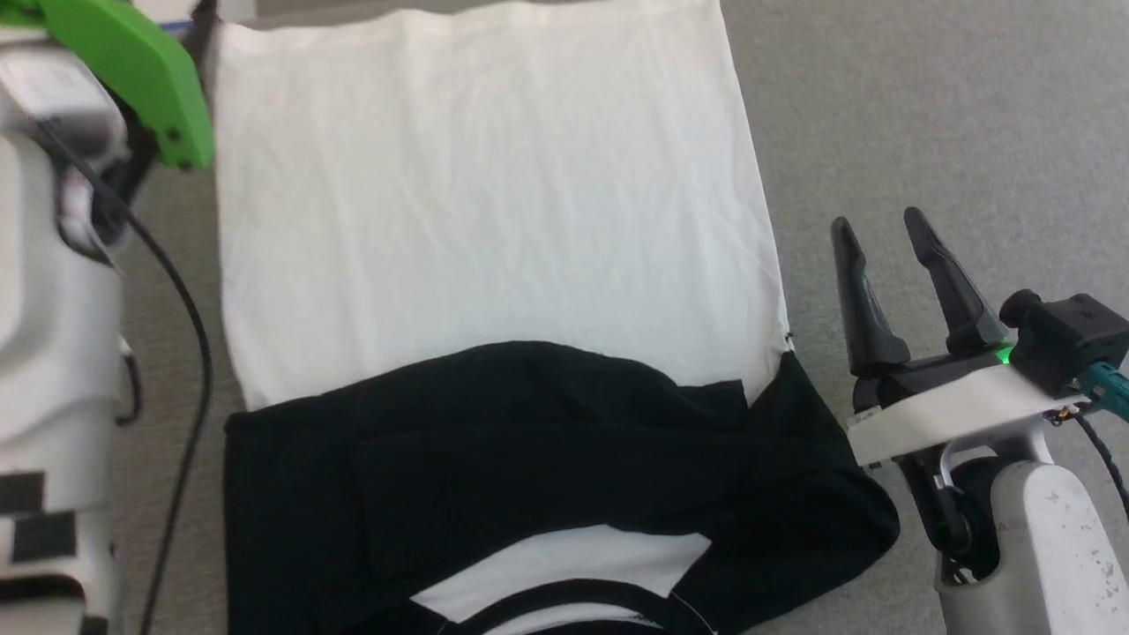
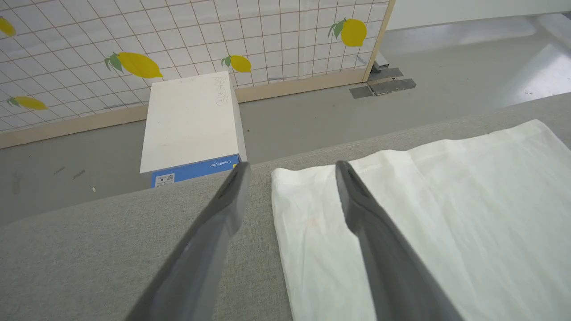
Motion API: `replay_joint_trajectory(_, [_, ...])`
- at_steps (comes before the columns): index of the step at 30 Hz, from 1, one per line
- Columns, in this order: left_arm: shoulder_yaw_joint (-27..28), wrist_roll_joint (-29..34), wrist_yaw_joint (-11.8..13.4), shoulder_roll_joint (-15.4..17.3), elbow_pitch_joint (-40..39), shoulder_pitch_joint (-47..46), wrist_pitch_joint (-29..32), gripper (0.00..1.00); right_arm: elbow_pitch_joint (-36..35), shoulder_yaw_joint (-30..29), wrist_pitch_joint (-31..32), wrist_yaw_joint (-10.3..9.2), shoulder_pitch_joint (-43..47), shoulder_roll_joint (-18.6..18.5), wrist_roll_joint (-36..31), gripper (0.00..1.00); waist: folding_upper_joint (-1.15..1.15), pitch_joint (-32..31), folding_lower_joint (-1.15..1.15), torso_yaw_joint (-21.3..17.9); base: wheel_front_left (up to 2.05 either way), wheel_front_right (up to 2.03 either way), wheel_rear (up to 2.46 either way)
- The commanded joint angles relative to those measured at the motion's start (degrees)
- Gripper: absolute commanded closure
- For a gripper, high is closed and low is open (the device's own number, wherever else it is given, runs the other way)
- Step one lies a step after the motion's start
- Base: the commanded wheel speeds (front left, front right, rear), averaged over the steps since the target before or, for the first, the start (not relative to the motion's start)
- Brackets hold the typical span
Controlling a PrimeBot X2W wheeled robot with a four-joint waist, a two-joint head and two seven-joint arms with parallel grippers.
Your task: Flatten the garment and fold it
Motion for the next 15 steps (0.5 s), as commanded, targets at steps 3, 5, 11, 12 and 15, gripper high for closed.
replay_joint_trajectory(3, [0.5, 0.4, 2.1, 1.9, 0.8, -6.0, 6.5, 0.00, 0.6, 0.9, -1.5, -0.09, -1.9, 0.1, 1.9, 0.00, 0.00, 9.2, 0.00, -7.3, 0.00, 0.00, 0.00])
replay_joint_trajectory(5, [0.4, 1.2, 3.8, 2.9, 1.5, -8.2, 10.6, 0.00, 1.2, 1.5, -2.3, -0.09, -2.6, 0.2, 2.9, 0.00, 0.00, 10.6, 0.00, -8.3, 0.00, 0.00, 0.00])
replay_joint_trajectory(11, [0.3, 3.7, 9.2, 5.5, 0.9, -10.4, 22.7, 0.00, 2.5, 3.3, -4.7, -0.09, -3.8, 0.2, 4.8, 0.00, 0.00, 13.3, 0.00, -10.6, 0.00, 0.00, 0.00])
replay_joint_trajectory(12, [0.3, 4.1, 9.9, 6.0, 0.3, -10.4, 24.3, 0.00, 2.7, 3.5, -5.0, -0.09, -4.0, 0.2, 5.0, 0.00, 0.00, 13.7, 0.00, -10.9, 0.00, 0.00, 0.00])
replay_joint_trajectory(15, [0.4, 5.3, 11.6, 7.4, -1.6, -10.3, 27.1, 0.00, 3.1, 4.0, -5.6, -0.09, -4.3, 0.2, 5.4, 0.00, 0.00, 14.5, 0.00, -11.5, 0.00, 0.00, 0.00])
